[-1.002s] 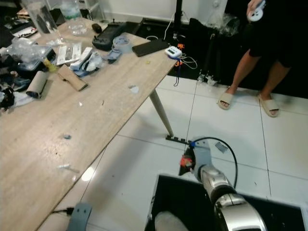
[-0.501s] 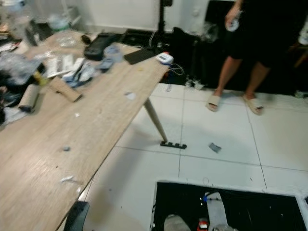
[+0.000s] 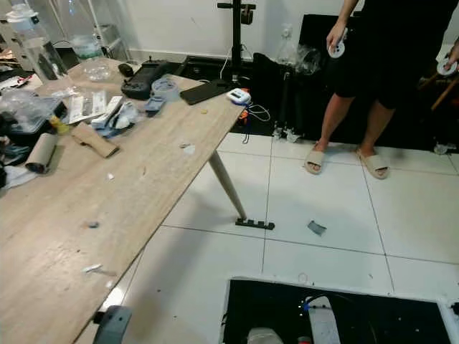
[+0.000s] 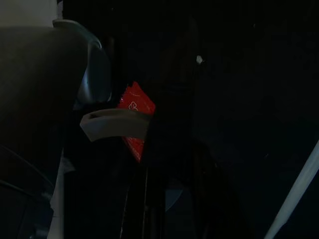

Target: Picking trash to rubbish bin

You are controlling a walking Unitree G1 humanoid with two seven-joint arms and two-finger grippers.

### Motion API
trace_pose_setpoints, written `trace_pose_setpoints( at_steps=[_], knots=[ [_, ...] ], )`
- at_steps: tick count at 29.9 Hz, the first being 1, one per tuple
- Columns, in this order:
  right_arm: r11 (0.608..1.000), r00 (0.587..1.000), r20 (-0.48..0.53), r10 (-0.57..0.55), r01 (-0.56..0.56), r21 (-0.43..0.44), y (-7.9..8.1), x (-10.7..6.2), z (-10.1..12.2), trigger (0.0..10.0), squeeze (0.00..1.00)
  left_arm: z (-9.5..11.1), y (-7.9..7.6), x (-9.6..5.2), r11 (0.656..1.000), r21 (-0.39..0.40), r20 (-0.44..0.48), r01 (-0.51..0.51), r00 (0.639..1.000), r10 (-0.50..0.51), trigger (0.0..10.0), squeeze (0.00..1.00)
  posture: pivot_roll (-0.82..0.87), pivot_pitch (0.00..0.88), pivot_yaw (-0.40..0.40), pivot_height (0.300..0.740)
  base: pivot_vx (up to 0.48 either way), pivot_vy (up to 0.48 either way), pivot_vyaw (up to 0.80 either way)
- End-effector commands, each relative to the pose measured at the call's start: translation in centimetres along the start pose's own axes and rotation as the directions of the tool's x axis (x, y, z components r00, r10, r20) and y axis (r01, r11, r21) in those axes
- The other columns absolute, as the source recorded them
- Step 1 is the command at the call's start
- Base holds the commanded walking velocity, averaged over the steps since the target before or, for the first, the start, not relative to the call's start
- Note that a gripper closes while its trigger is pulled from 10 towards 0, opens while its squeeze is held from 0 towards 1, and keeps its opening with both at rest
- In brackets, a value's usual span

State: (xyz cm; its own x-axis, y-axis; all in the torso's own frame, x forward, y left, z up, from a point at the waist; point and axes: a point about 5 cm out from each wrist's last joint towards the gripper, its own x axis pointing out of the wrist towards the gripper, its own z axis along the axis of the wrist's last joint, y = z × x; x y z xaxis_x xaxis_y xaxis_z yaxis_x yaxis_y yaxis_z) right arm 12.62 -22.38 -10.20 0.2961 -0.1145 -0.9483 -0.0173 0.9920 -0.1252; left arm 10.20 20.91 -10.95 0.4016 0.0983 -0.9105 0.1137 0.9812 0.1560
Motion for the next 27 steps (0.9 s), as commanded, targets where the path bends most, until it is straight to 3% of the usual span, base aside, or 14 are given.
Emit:
trace_pose_setpoints(
  at_steps=[1, 18, 27],
  knots=[
    [1.000, 1.000, 0.019, 0.006, -0.006, 0.003, 0.01, 0.00, 0.51, 10.0, 0.00, -1.18, -0.35, -0.16, 1.000, 0.021, -0.052, 0.020, 0.998, -0.019, 10.0, 0.00, -0.02, 0.038, 0.033, 0.740, 0.000, -0.424, 0.00],
    [1.000, 1.000, 0.019, 0.021, -0.021, -0.004, 0.45, 0.03, 0.71, 10.0, 0.00, -1.11, -0.35, -0.15, 0.999, 0.030, -0.050, 0.028, 0.998, -0.027, 10.0, 0.00, -0.02, 0.038, 0.039, 0.740, 0.000, -0.403, 0.00],
    [1.000, 1.000, 0.006, 0.024, -0.024, -0.019, 0.55, 0.04, 0.54, 10.0, 0.00, -0.89, -0.50, -0.10, 1.000, 0.026, -0.042, 0.016, 0.999, -0.015, 10.0, 0.00, -0.02, 0.045, 0.035, 0.740, 0.000, -0.072, -0.78]
  ],
)
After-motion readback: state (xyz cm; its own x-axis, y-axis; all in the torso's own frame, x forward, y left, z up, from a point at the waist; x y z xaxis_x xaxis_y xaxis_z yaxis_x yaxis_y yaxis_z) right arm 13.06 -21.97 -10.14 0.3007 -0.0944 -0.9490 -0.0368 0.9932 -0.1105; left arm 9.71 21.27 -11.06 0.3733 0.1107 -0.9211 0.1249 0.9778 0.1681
